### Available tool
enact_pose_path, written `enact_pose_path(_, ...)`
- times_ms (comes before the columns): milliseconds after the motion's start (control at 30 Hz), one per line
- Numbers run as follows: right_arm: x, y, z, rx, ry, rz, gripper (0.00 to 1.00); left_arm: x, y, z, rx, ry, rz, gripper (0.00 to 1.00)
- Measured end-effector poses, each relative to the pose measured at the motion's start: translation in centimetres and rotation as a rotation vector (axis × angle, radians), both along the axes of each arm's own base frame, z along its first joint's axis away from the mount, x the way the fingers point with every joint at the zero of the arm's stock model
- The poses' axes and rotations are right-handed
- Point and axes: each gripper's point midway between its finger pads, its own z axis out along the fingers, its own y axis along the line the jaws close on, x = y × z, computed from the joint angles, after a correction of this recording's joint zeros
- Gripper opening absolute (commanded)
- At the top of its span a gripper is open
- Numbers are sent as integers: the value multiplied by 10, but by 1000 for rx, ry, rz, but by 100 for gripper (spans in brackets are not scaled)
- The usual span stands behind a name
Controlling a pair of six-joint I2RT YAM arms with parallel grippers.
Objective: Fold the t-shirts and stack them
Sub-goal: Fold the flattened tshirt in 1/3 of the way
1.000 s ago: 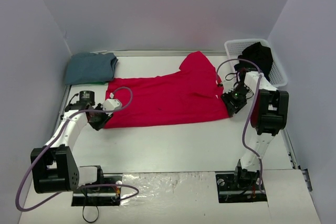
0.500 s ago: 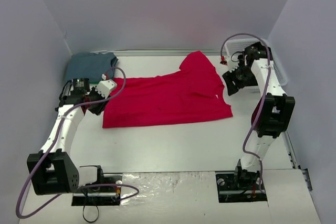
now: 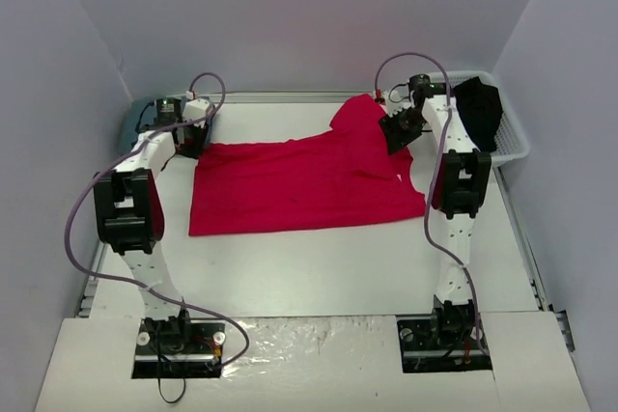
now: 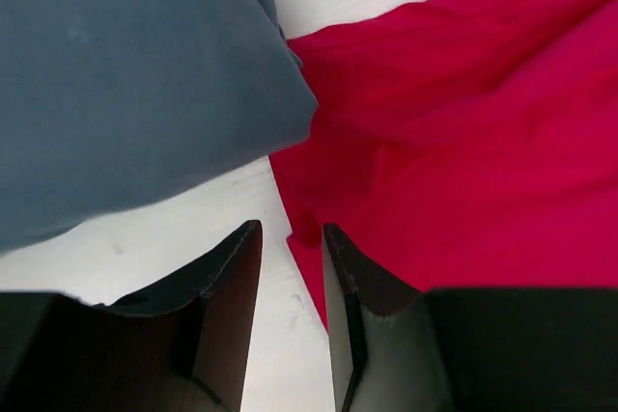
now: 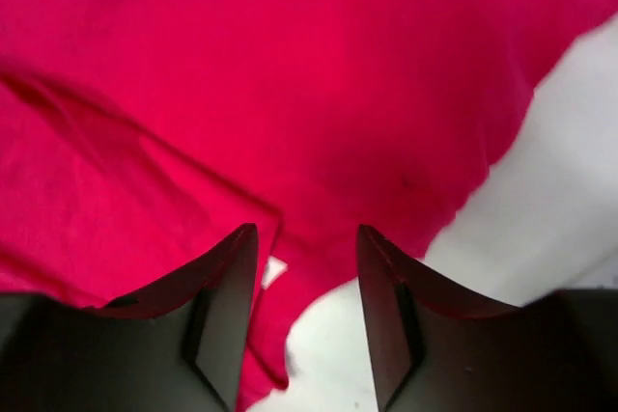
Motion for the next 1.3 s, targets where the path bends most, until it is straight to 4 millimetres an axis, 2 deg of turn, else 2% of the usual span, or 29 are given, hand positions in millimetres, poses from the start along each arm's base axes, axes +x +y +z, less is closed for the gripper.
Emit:
enact_pose_path(67,7,9,-9,-3,3,-1,34,7,1,-16,-8,25,15,30)
enact_pose_path(200,27,24,-20,-22,-35,4,26,7,0,-41,-20,79,39,30)
enact_pose_path(300,26,34,-30,-34,-23,14,18,7,-1,-43,-26,82,44,30)
enact_pose_path(433,20,43,-42,-47,2,29,1,11,-5,-41,-29,66,42,30)
enact_pose_path(533,10,45,-57,-57,40,38,0,12,-7,-41,-29,60,38,30)
enact_pose_path(633,8,42,-57,-63,27,40,0,6,-9,-45,-29,70,35,30)
enact_pose_path(767,-5,39,-58,-71,30,50,0,-6,-11,-45,-31,82,31,30)
enact_pose_path(967,-26,33,-59,-89,47,61,0,-24,-18,-28,-37,62,-4,20)
enact_pose_path(1033,-27,33,-59,-90,46,61,0,-34,-24,-24,-36,58,-24,16)
enact_pose_path(1133,-27,33,-59,-90,45,59,0,-50,-39,-21,-46,57,-69,3)
enact_pose_path(1300,-27,33,-59,-88,46,56,0,-67,-67,-36,-43,86,-159,2)
